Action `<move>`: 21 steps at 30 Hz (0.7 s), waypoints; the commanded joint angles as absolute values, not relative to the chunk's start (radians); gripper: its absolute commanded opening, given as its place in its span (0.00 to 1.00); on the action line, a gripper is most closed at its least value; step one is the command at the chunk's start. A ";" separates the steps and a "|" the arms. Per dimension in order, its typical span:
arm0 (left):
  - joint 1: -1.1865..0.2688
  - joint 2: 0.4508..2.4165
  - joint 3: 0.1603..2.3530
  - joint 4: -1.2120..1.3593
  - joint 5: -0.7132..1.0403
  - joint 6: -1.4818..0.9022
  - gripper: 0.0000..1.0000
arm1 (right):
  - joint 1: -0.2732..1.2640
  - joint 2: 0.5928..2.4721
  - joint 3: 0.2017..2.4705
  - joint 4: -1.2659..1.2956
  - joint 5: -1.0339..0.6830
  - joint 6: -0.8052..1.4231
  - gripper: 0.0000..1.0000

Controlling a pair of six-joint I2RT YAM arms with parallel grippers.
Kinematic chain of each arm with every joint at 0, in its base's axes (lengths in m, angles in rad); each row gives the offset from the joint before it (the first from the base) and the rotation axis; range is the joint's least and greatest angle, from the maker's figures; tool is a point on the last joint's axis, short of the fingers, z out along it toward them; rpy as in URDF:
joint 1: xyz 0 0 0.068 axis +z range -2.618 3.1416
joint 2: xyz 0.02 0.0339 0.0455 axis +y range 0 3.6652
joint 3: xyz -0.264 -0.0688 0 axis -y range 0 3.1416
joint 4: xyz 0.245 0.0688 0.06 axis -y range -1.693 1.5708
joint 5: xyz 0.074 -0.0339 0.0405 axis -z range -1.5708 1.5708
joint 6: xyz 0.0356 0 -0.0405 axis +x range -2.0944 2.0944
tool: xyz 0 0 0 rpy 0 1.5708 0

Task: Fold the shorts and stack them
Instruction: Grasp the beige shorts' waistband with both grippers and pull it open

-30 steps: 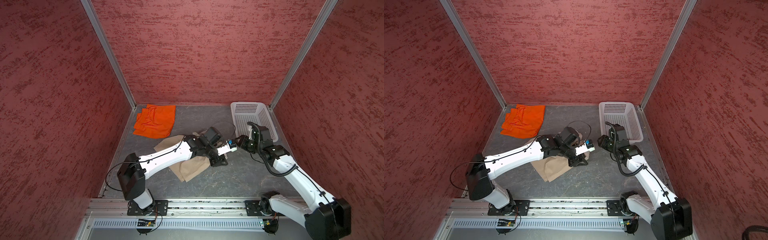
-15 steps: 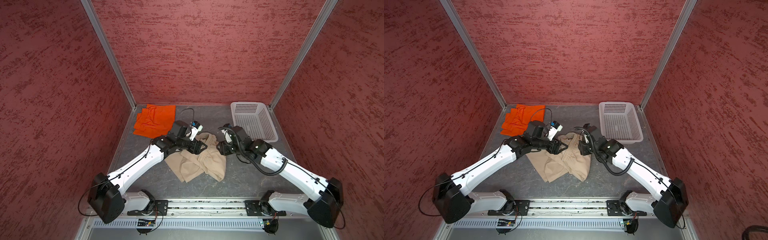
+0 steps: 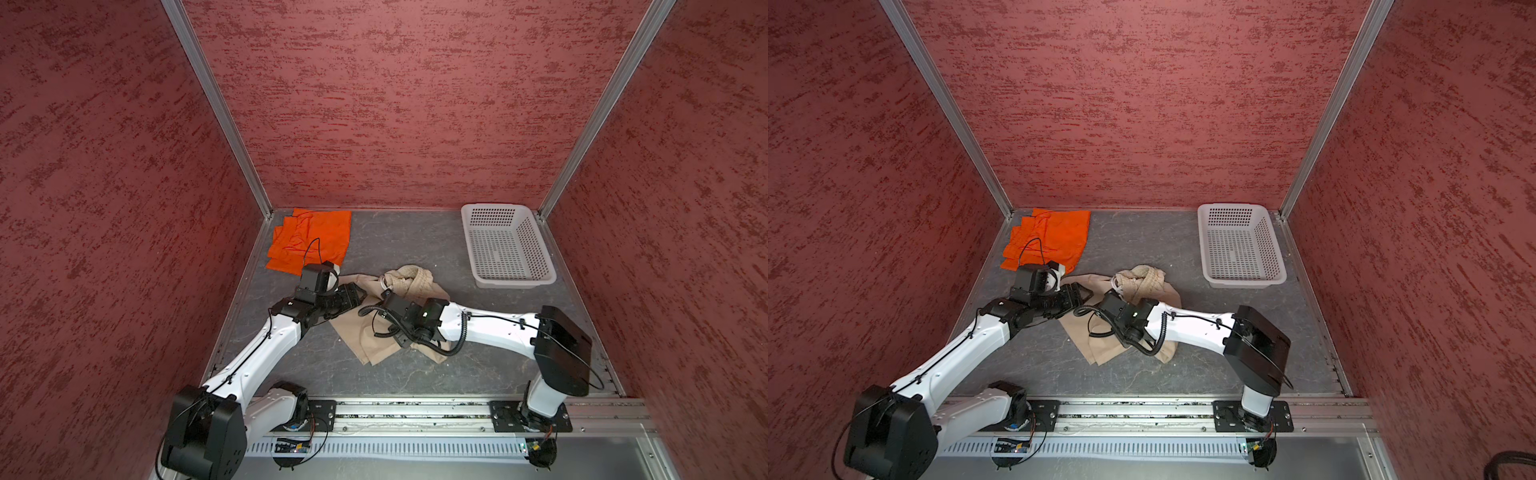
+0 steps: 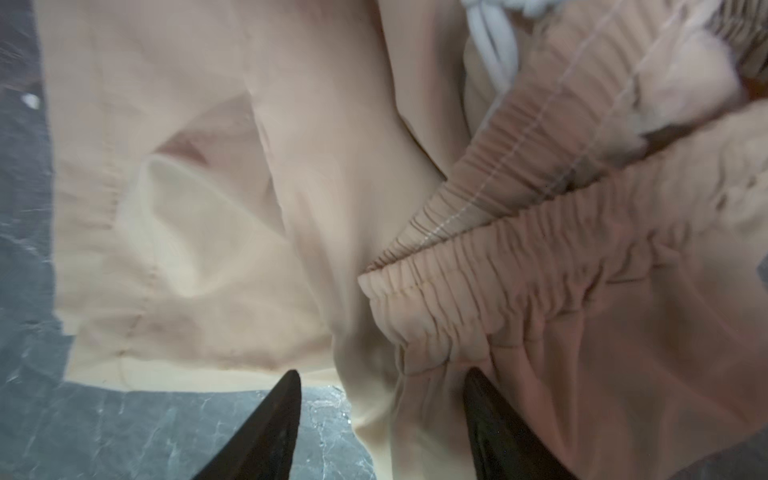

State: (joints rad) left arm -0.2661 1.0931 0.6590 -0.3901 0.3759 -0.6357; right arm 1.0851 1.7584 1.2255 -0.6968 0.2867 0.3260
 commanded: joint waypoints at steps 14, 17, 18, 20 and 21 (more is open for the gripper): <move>-0.261 1.194 0.456 -0.057 0.426 -0.962 0.72 | 1.069 1.825 1.279 -0.657 0.541 0.431 0.63; -0.265 1.227 0.427 0.044 0.432 -1.004 0.71 | 1.062 1.829 1.275 -0.644 0.527 0.434 0.63; -0.268 1.240 0.418 0.079 0.425 -1.016 0.69 | 1.062 1.827 1.272 -0.637 0.524 0.434 0.63; -0.276 1.269 0.415 0.140 0.410 -1.024 0.67 | 1.059 1.820 1.266 -0.628 0.519 0.436 0.63; -0.280 1.287 0.415 0.163 0.402 -1.025 0.65 | 1.058 1.818 1.263 -0.626 0.518 0.438 0.63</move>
State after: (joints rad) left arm -0.2695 1.2598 0.4152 0.0128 0.4175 -0.9886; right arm 1.0676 1.8236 1.2648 -0.6586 0.4950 0.4126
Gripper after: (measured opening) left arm 0.659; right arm 0.630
